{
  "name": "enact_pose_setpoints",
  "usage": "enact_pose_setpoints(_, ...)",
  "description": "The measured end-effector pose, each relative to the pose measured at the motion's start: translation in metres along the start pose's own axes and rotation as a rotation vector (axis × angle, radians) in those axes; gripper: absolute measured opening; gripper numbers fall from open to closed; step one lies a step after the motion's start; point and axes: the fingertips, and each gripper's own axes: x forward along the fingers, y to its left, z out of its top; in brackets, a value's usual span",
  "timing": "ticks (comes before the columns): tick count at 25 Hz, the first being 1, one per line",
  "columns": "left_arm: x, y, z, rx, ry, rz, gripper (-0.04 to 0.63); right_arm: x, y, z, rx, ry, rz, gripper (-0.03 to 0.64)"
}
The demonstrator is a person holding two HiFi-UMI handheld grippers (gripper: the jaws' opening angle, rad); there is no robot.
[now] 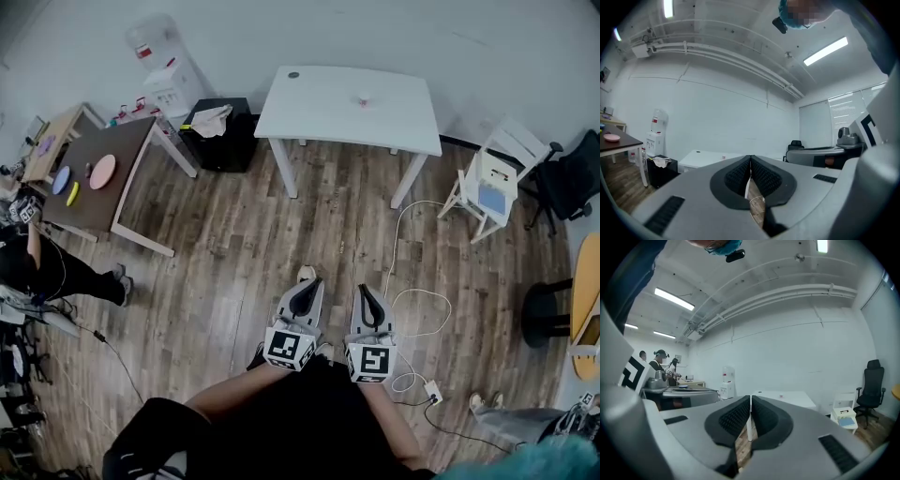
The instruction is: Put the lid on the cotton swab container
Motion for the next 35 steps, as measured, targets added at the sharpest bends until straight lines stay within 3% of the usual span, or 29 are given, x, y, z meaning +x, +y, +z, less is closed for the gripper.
enact_pose_setpoints(11,0.107,0.05,-0.01,-0.03,0.034,-0.049,0.014,0.101,-0.04,-0.012,0.014,0.071,0.007,0.034)
enact_pose_setpoints(21,0.231,0.159,0.008,-0.082,0.03,-0.084,0.014,0.269,-0.065,0.004,-0.01,0.138,0.033,0.034)
enact_pose_setpoints(28,0.316,0.224,0.03,-0.075,0.025,-0.101,0.014,0.362,-0.099,0.023,-0.004,0.125,-0.032,0.034)
enact_pose_setpoints(35,0.36,0.261,0.038,-0.088,0.028,-0.124,0.014,0.412,-0.122,0.027,0.034,0.128,-0.089,0.034)
